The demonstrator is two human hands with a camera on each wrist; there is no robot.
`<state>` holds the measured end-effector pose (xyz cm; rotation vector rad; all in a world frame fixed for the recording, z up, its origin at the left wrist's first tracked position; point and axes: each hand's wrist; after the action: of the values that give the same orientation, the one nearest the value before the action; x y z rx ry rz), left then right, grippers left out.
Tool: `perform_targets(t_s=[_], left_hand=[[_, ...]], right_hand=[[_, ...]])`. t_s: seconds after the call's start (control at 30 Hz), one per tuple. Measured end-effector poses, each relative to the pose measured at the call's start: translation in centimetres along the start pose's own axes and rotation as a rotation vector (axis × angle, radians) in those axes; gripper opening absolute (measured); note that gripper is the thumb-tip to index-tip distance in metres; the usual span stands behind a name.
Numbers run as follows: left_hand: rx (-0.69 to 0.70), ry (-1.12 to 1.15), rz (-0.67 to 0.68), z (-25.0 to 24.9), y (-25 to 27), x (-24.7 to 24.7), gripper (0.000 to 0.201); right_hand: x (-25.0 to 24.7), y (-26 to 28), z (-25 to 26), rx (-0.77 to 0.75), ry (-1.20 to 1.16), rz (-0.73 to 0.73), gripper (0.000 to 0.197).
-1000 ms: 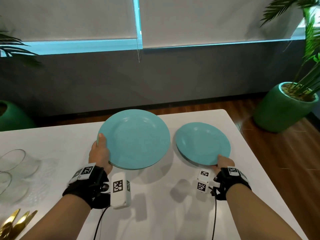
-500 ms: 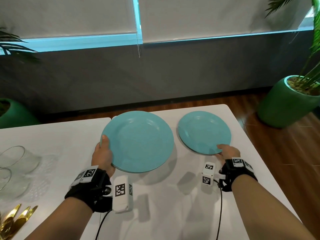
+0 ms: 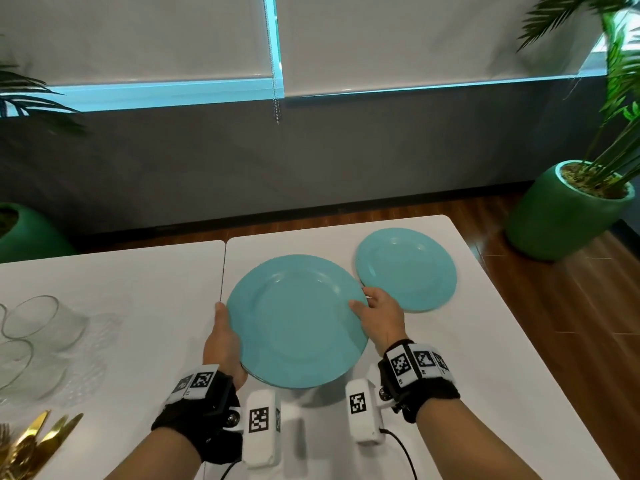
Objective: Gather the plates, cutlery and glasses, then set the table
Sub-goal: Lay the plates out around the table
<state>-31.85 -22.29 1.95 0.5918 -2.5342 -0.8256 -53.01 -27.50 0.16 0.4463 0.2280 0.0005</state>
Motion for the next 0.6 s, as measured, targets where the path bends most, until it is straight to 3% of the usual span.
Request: perform_targets(t_s=[0.1,0.2,0.27,0.37,0.5,0.6], left_hand=[[-0.020,0.022,0.031,0.5,-1.3,-2.0,0.048],[-0.013,0.002,0.034,0.3,-2.6,-4.9,0.055],[0.022,-0.035,0.006,-0.4,-2.9,-6.5,0.054],[0.126,-0.077,-0.130,-2.4,-2.9,-8.9,0.043],[0.231,-0.133,-0.367,-5.7,-2.4,-12.7,0.055],[0.246,-0.148,-0.490,-7.8,-1.6,-14.9,0.054]], right_hand=[[0.6,0.4,0.0,0.083,-0.022,0.024,0.016],[1.4,1.3,0.9,0.143,-0.169,0.117,0.010],[1.9,1.6,1.4,0.163,-0.261,0.127,0.015],[3.2,1.2,1.5,0.185,-0.428,0.029,0.016],[5.7,0.3,1.1,0.237,-0.492,-0.117,0.021],[7.7,-0.1,1.4,0.276,-0.467,-0.121,0.033]])
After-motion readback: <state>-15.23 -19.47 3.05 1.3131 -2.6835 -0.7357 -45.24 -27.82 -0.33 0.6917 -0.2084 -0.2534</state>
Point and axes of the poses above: each hand's wrist, its own y-axis away from the middle knuckle, its own x-axis out of the palm, z = x × y, and after that the axes turned 8 degrees about z, right-handed
